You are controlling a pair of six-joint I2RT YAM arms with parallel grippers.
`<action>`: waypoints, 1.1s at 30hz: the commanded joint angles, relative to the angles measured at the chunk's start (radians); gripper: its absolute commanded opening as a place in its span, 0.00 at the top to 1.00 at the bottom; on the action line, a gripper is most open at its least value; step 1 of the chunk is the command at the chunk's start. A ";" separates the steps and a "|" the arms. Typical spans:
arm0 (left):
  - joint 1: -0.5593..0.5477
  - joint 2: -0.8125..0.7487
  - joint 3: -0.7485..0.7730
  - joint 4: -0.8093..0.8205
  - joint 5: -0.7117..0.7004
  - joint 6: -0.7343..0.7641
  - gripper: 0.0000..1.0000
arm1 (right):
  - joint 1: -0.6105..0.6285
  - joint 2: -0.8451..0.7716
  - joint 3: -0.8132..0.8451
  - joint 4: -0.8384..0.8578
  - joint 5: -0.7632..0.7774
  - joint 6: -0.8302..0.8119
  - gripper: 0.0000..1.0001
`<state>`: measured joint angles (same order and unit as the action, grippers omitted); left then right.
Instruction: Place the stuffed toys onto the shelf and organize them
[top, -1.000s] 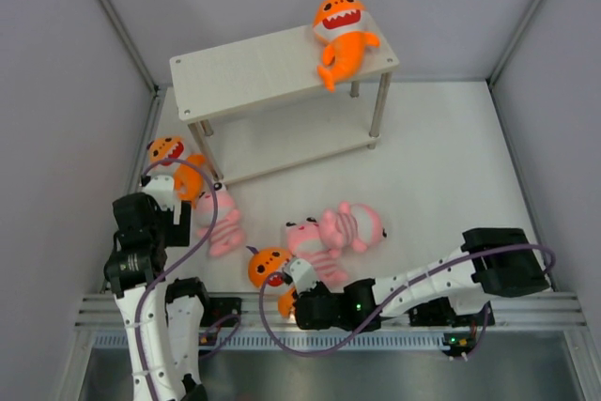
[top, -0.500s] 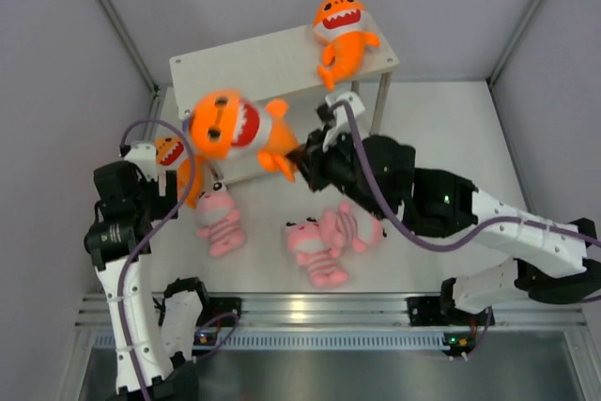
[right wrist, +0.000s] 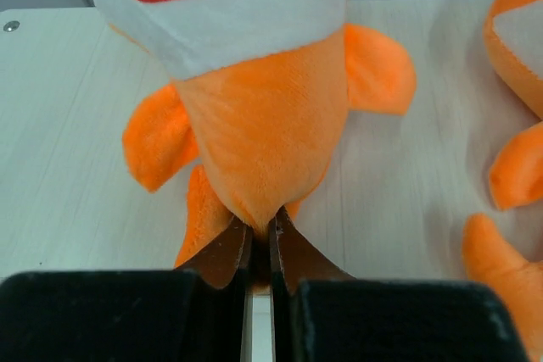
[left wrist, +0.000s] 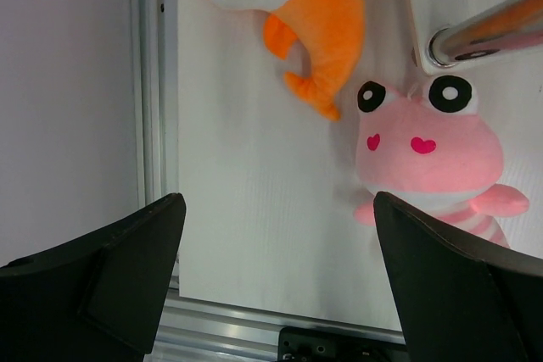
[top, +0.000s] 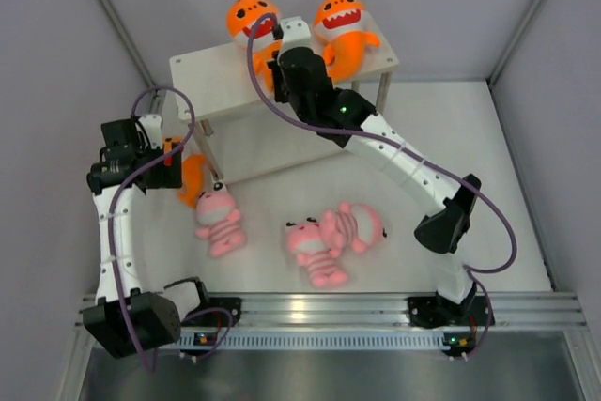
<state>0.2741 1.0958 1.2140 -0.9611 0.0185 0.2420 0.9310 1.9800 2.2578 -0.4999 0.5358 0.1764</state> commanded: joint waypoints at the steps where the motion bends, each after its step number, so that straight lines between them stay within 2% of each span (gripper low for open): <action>1: 0.007 0.056 0.029 0.108 0.001 0.016 0.01 | -0.012 -0.010 0.069 -0.048 -0.068 0.000 1.00; 6: 0.007 0.192 0.056 0.159 0.021 0.017 0.01 | -0.014 -0.024 0.045 -0.074 -0.091 0.034 0.99; 9: 0.008 0.274 0.094 0.174 0.053 0.028 0.01 | -0.014 -0.061 -0.026 -0.026 -0.094 0.044 0.83; 10: 0.007 0.294 0.108 0.177 0.057 0.022 0.01 | -0.014 -0.070 -0.030 -0.013 -0.094 0.037 0.67; 19: 0.017 0.464 0.252 0.197 0.080 0.003 0.01 | -0.012 -0.156 -0.052 0.014 -0.102 0.008 0.40; 24: 0.037 0.565 0.328 0.200 0.064 0.002 0.01 | 0.011 -0.213 -0.050 0.044 -0.100 -0.023 0.34; 33: 0.051 0.745 0.420 0.203 0.004 0.051 0.01 | 0.077 -0.337 -0.185 0.107 -0.069 -0.086 0.32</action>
<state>0.3180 1.8095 1.5772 -0.7845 0.0505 0.2653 0.9852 1.7008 2.1002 -0.4488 0.4576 0.1234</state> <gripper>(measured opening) 0.990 0.674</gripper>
